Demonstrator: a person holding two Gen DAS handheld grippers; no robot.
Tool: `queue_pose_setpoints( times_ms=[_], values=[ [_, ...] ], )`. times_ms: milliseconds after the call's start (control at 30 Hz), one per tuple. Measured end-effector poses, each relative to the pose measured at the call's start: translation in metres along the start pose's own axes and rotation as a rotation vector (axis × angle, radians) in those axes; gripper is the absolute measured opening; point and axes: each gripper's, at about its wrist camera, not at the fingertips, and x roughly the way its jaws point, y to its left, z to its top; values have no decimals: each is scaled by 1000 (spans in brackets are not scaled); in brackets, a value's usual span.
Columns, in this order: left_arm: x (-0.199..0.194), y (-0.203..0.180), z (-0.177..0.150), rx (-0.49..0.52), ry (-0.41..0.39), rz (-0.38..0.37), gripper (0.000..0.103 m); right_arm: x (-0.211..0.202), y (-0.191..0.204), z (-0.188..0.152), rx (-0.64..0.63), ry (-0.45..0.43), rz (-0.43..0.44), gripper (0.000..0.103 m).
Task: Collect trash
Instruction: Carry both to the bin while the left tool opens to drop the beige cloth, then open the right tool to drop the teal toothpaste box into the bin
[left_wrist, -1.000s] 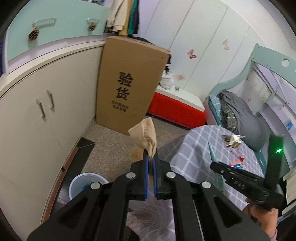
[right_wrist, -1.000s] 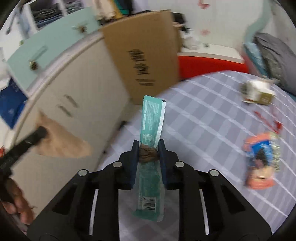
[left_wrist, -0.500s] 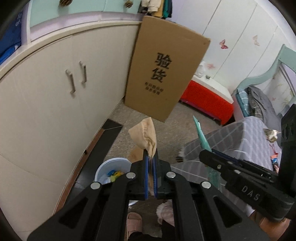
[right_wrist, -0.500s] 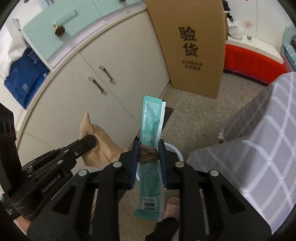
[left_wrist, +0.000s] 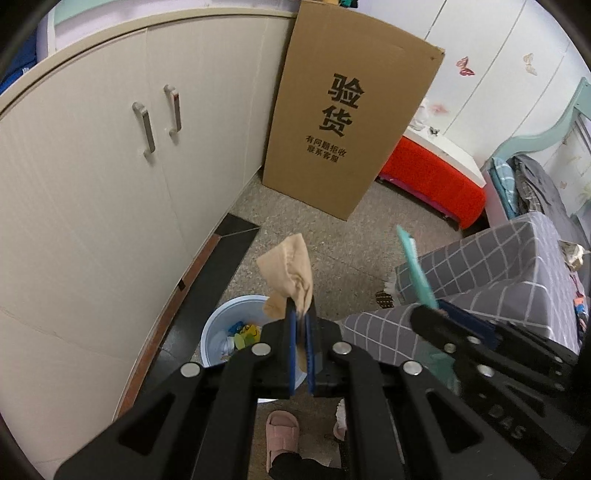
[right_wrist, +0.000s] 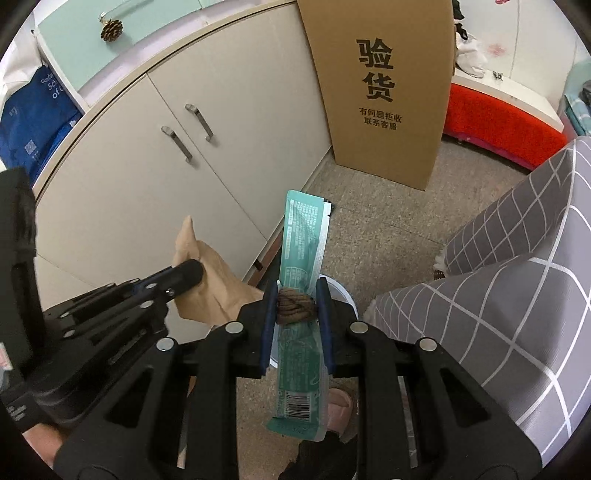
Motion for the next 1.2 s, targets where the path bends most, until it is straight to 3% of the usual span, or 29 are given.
queue_pose_setpoints(
  times_ms=[67,133,167,200,333,567,900,933,967,1000,1067,1200],
  values=[
    [8,5,1,-25,22,13,9,1,-1,-1,5,4,4,21],
    [17,10,0,-54,52,24,37,0,-2,-1,4,1,1,21],
    [22,13,-1,-73,73,40,63,0,-2,-1,6,3,5,21],
    [24,14,-2,-79,81,61,69,0,-2,-1,6,3,4,21],
    [25,15,-5,-77,91,81,70,2,-2,-1,1,7,-1,21],
    [6,10,-3,-78,43,87,70,2,1,-3,-8,10,4,22],
    [-27,27,4,-160,-52,148,71,4,12,6,-5,-34,85,24],
    [-30,30,5,-171,-64,159,71,5,14,8,-7,-45,97,31],
    [-34,32,5,-181,-74,168,71,5,16,9,-12,-56,96,62],
    [-36,34,5,-188,-81,172,70,3,17,10,-12,-83,60,74],
    [-43,40,6,-209,-100,214,74,1,18,11,-13,-81,63,75],
    [-58,43,7,-227,-118,218,74,-19,16,8,7,-111,57,75]
  ],
)
